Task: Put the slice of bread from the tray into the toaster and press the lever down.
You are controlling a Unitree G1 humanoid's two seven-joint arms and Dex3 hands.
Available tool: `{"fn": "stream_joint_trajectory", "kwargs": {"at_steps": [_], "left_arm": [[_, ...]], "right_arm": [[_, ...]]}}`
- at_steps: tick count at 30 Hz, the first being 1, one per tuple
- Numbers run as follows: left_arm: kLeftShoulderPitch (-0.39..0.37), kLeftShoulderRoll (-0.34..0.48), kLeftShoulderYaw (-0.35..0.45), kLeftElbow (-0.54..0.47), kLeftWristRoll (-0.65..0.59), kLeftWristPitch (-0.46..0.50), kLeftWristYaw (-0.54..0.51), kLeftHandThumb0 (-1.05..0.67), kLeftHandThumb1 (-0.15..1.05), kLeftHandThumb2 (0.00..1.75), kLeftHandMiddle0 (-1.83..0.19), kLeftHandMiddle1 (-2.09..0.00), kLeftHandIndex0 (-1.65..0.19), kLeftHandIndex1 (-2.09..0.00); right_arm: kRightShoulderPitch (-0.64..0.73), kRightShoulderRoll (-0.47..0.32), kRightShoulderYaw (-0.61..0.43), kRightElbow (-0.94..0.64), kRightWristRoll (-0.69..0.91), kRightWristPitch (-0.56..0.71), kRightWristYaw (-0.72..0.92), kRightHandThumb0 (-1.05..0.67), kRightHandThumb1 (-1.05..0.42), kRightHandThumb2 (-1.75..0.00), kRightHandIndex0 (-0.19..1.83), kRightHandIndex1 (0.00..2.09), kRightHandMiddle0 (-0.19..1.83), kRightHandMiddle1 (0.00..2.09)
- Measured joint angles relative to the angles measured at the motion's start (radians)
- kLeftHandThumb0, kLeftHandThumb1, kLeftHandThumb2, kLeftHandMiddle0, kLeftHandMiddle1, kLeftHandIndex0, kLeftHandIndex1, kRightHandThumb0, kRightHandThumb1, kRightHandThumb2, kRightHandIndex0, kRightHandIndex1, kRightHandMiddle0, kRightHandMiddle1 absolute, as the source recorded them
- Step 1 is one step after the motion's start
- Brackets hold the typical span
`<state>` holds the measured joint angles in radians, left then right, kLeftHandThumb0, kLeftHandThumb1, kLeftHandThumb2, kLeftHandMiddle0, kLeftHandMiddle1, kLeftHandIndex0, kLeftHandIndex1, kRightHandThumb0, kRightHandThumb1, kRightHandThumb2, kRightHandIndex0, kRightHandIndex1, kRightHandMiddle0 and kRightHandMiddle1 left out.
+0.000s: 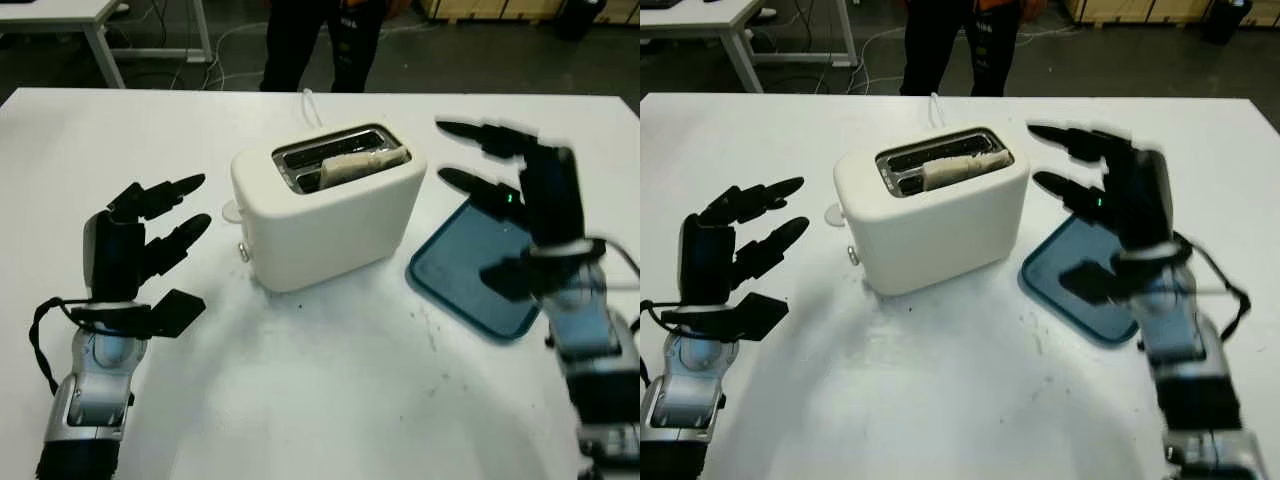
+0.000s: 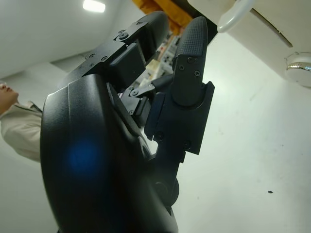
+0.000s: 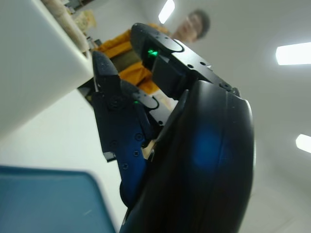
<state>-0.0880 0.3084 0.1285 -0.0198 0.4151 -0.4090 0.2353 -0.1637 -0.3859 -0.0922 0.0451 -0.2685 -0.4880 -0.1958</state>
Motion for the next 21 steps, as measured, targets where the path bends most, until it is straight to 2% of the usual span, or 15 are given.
{"fn": "stream_joint_trajectory", "kwargs": {"at_steps": [5,14,18,21], "left_arm": [[0.0,0.012,0.001,-0.015,-0.001,0.0,-0.024,-0.47,0.92,0.12,-0.62,-1.0,-0.94,0.0],[0.0,0.043,0.003,-0.034,0.0,0.007,-0.063,-0.49,0.92,0.13,-0.61,-0.99,-0.94,0.0],[0.0,0.06,0.006,-0.044,0.0,0.019,-0.082,-0.5,0.92,0.13,-0.6,-1.0,-0.94,0.0],[0.0,0.068,0.006,-0.059,0.0,0.036,-0.093,-0.5,0.92,0.13,-0.59,-1.01,-0.94,0.0]], "right_arm": [[0.091,0.071,-0.044,-0.022,0.065,0.042,0.005,-0.4,-0.92,-0.15,1.09,0.16,0.94,0.01],[0.076,0.114,-0.065,-0.047,0.238,0.185,0.124,-0.55,-0.92,-0.09,1.13,0.09,0.97,0.01],[0.054,0.118,-0.076,-0.045,0.231,0.244,0.121,-0.63,-0.92,-0.06,1.17,0.09,1.03,0.02],[0.046,0.122,-0.074,-0.044,0.168,0.308,0.086,-0.69,-0.92,-0.05,1.14,0.07,1.02,0.01]]}}
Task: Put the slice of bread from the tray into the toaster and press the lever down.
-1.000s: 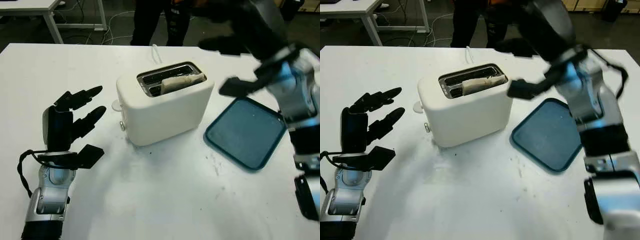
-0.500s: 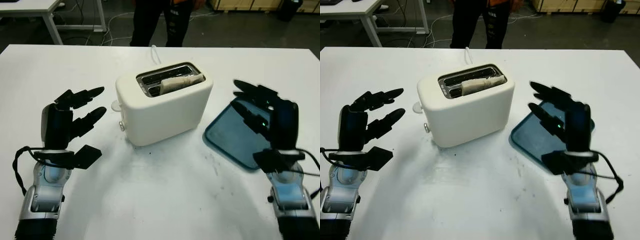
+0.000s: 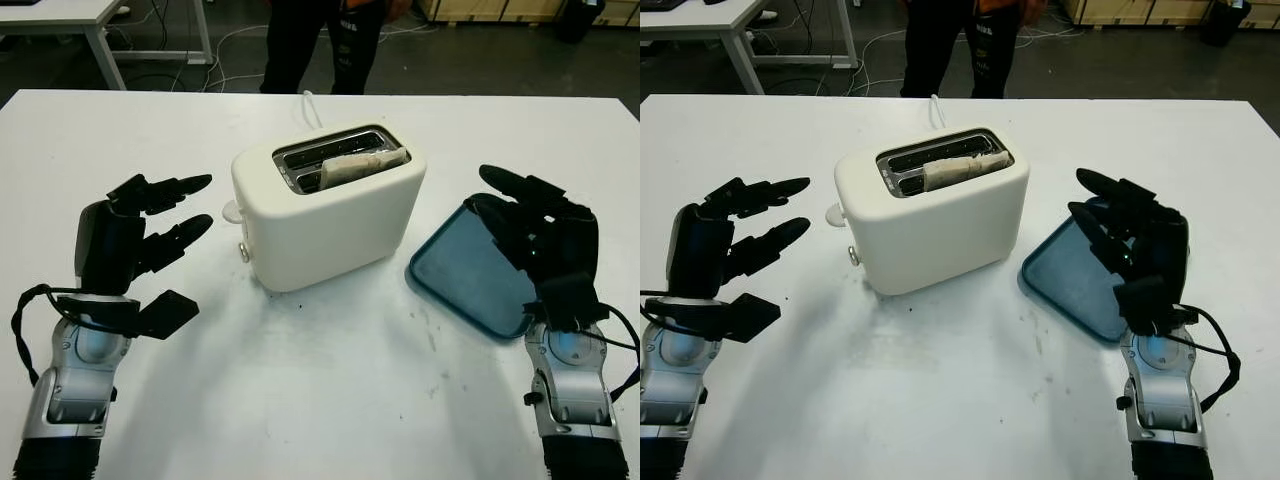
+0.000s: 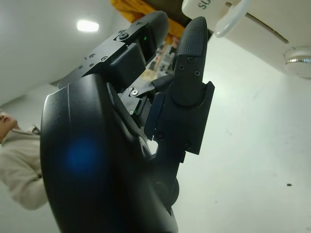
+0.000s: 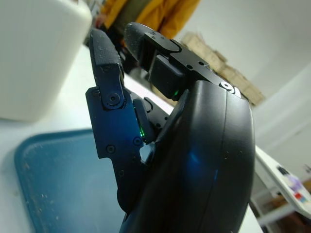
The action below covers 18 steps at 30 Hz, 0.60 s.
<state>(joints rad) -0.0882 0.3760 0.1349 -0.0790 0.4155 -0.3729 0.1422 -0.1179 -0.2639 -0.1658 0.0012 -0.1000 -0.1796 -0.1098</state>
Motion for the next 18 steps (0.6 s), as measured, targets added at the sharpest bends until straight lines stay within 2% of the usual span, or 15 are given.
{"fn": "stream_joint_trajectory", "kwargs": {"at_steps": [9,14,18], "left_arm": [[0.0,0.005,-0.01,-0.009,0.08,0.033,0.0,-0.53,0.92,0.14,-0.57,-1.04,-0.93,0.0],[-0.001,0.083,-0.03,-0.008,0.156,0.028,-0.014,-0.52,0.92,0.26,-0.52,-1.24,-0.95,-0.01],[-0.026,0.163,-0.047,0.022,0.192,-0.044,-0.019,-0.45,0.92,0.24,-0.56,-1.33,-1.01,-0.04]], "right_arm": [[-0.039,0.036,0.029,0.056,-0.042,0.037,-0.019,-0.71,-0.92,-0.11,1.12,0.06,0.99,0.0],[-0.046,0.051,0.022,0.063,-0.038,0.036,-0.025,-0.68,-0.92,-0.11,1.15,0.09,1.0,0.01],[-0.046,0.063,0.016,0.064,-0.034,0.036,-0.035,-0.69,-0.92,-0.1,1.16,0.1,1.02,0.01]]}}
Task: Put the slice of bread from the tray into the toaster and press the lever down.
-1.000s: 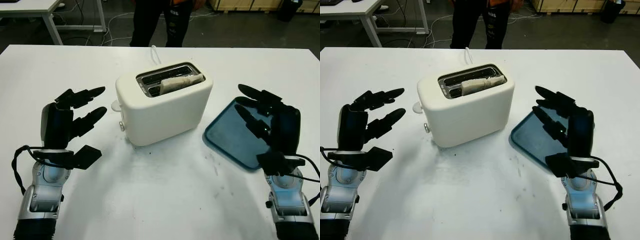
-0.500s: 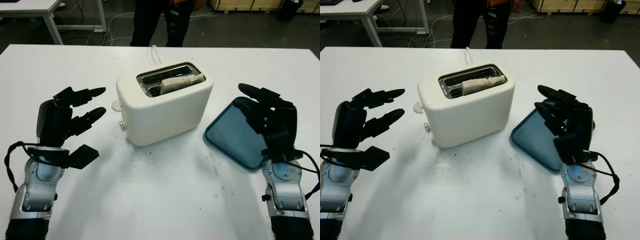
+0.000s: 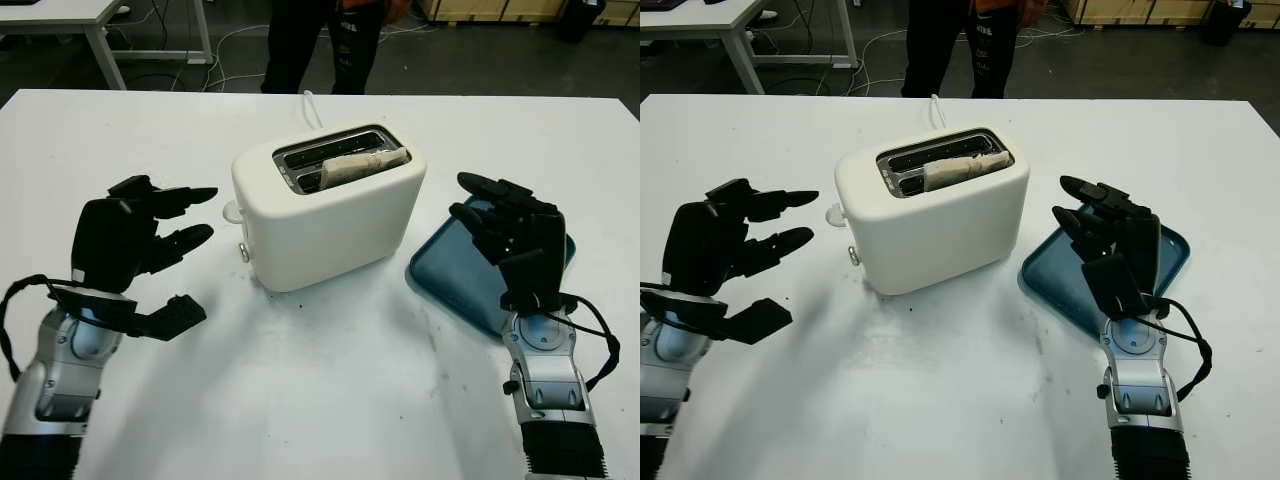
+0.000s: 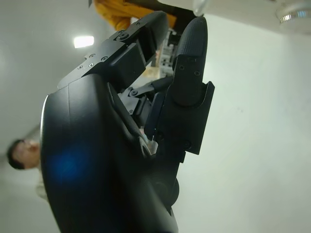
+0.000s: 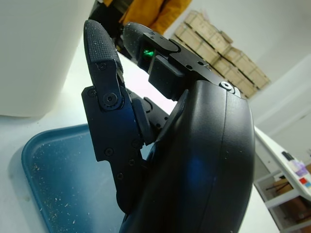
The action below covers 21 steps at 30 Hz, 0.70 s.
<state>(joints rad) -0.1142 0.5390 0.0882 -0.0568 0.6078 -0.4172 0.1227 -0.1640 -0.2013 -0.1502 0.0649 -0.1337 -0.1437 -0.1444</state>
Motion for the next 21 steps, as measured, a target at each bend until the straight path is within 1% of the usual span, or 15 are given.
{"fn": "stream_joint_trajectory", "kwargs": {"at_steps": [3,6,8,12,21], "left_arm": [[-0.02,0.027,-0.015,0.02,0.031,-0.027,0.011,-0.43,0.92,0.19,-0.55,-1.43,-1.05,-0.05],[-0.031,0.038,-0.029,0.038,0.05,-0.048,0.018,-0.43,0.92,0.21,-0.55,-1.48,-1.07,-0.06],[-0.04,0.048,-0.037,0.048,0.056,-0.062,0.022,-0.39,0.92,0.2,-0.56,-1.5,-1.09,-0.06],[-0.063,0.071,-0.051,0.067,0.059,-0.084,0.022,-0.33,0.92,0.18,-0.57,-1.5,-1.1,-0.07],[-0.117,0.12,-0.079,0.098,0.059,-0.116,0.004,-0.34,0.92,0.23,-0.58,-1.46,-1.1,-0.08]], "right_arm": [[0.0,0.008,0.0,0.0,0.0,0.0,-0.004,-0.69,-0.92,-0.1,1.17,0.11,1.02,0.01],[0.0,0.008,-0.002,0.002,0.0,-0.001,-0.006,-0.68,-0.92,-0.1,1.17,0.12,1.03,0.01],[0.0,0.008,-0.005,0.002,0.002,-0.002,-0.006,-0.68,-0.92,-0.09,1.18,0.13,1.04,0.01],[0.0,0.011,-0.012,0.002,0.01,-0.011,-0.006,-0.69,-0.92,-0.08,1.18,0.14,1.05,0.01],[0.0,0.02,-0.015,0.003,0.01,-0.012,-0.008,-0.7,-0.92,-0.08,1.18,0.15,1.06,0.01]]}}
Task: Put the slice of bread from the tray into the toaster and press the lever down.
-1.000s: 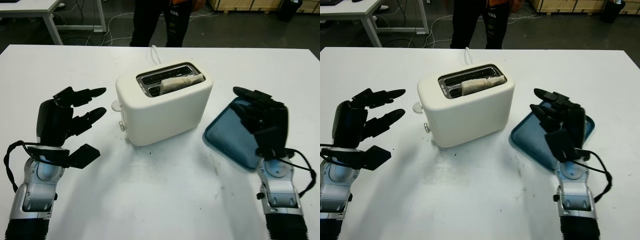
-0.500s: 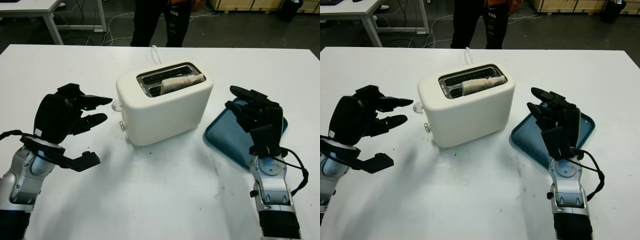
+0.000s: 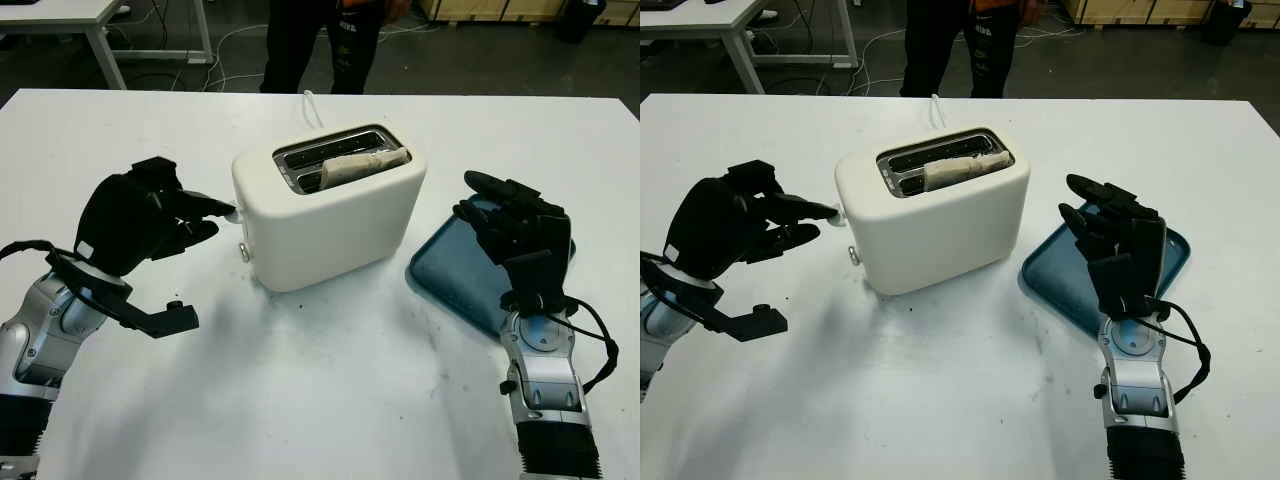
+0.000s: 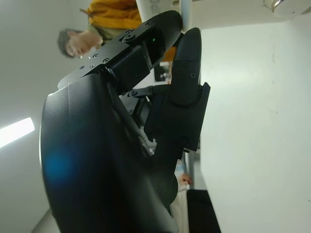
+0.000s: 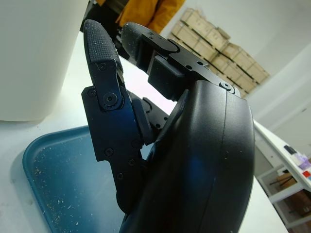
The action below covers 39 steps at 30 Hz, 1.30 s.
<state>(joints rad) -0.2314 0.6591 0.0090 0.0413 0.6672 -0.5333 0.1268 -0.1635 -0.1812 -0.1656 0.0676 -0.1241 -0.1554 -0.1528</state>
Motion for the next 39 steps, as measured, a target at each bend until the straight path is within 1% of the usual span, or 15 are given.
{"fn": "stream_joint_trajectory", "kwargs": {"at_steps": [4,8,11,15,20,25,30,32,33,35,36,39], "left_arm": [[-0.007,0.008,-0.011,0.002,0.0,-0.001,-0.012,-0.34,0.92,0.24,-0.59,-1.44,-1.1,-0.08],[-0.012,0.038,-0.015,-0.002,-0.006,-0.007,-0.053,-0.34,0.92,0.26,-0.61,-1.43,-1.11,-0.09],[-0.018,0.058,-0.016,-0.004,-0.011,-0.018,-0.074,-0.32,0.92,0.21,-0.63,-1.42,-1.13,-0.11],[-0.025,0.069,-0.017,-0.006,-0.015,-0.024,-0.102,-0.33,0.92,0.21,-0.64,-1.4,-1.13,-0.12],[-0.031,0.089,-0.02,-0.011,-0.017,-0.033,-0.13,-0.31,0.92,0.18,-0.66,-1.44,-1.14,-0.14],[-0.041,0.1,-0.025,-0.006,-0.017,-0.048,-0.141,-0.31,0.92,0.15,-0.67,-1.45,-1.15,-0.16],[-0.057,0.102,-0.043,0.025,-0.016,-0.068,-0.142,-0.32,0.92,0.14,-0.68,-1.43,-1.15,-0.2],[-0.067,0.102,-0.056,0.04,-0.015,-0.072,-0.144,-0.31,0.92,0.12,-0.67,-1.48,-1.14,-0.24],[-0.073,0.102,-0.063,0.048,-0.014,-0.073,-0.145,-0.31,0.92,0.12,-0.66,-1.5,-1.12,-0.3],[-0.091,0.102,-0.083,0.069,-0.014,-0.075,-0.155,-0.3,0.92,0.12,-0.65,-1.53,-1.01,-0.49],[-0.103,0.102,-0.094,0.079,-0.014,-0.076,-0.165,-0.29,0.92,0.11,-0.65,-1.52,-0.96,-0.53],[-0.131,0.101,-0.132,0.115,-0.012,-0.089,-0.175,-0.3,0.92,0.09,-0.67,-1.5,-0.94,-0.56]], "right_arm": [[0.0,0.002,-0.001,0.0,0.001,-0.016,0.0,-0.69,-0.92,-0.07,1.18,0.16,1.07,0.01],[0.0,0.003,-0.002,0.0,0.0,-0.019,-0.001,-0.69,-0.92,-0.07,1.18,0.16,1.07,0.01],[0.0,0.004,-0.003,0.0,0.0,-0.019,-0.001,-0.7,-0.92,-0.07,1.18,0.17,1.07,0.0],[0.0,0.004,-0.003,0.0,0.0,-0.019,-0.001,-0.69,-0.92,-0.07,1.18,0.17,1.08,0.0],[0.0,0.005,-0.005,0.0,0.001,-0.019,-0.001,-0.67,-0.92,-0.06,1.18,0.17,1.08,0.0],[0.0,0.005,-0.005,0.0,0.001,-0.019,-0.001,-0.67,-0.92,-0.05,1.18,0.17,1.08,0.0],[0.0,0.006,-0.006,0.001,0.002,-0.019,-0.001,-0.68,-0.92,-0.05,1.19,0.17,1.09,0.0],[0.0,0.006,-0.006,0.001,0.003,-0.019,-0.001,-0.67,-0.92,-0.05,1.17,0.17,1.08,0.0],[0.001,0.006,-0.006,0.001,0.003,-0.019,-0.001,-0.67,-0.92,-0.05,1.17,0.16,1.08,0.0],[0.001,0.006,-0.007,0.001,0.003,-0.019,-0.001,-0.67,-0.92,-0.06,1.17,0.16,1.08,0.0],[0.001,0.006,-0.007,0.001,0.003,-0.019,-0.001,-0.67,-0.92,-0.05,1.17,0.16,1.08,0.0],[0.002,0.006,-0.007,0.001,0.003,-0.019,-0.001,-0.66,-0.92,-0.05,1.17,0.15,1.08,0.0]]}}
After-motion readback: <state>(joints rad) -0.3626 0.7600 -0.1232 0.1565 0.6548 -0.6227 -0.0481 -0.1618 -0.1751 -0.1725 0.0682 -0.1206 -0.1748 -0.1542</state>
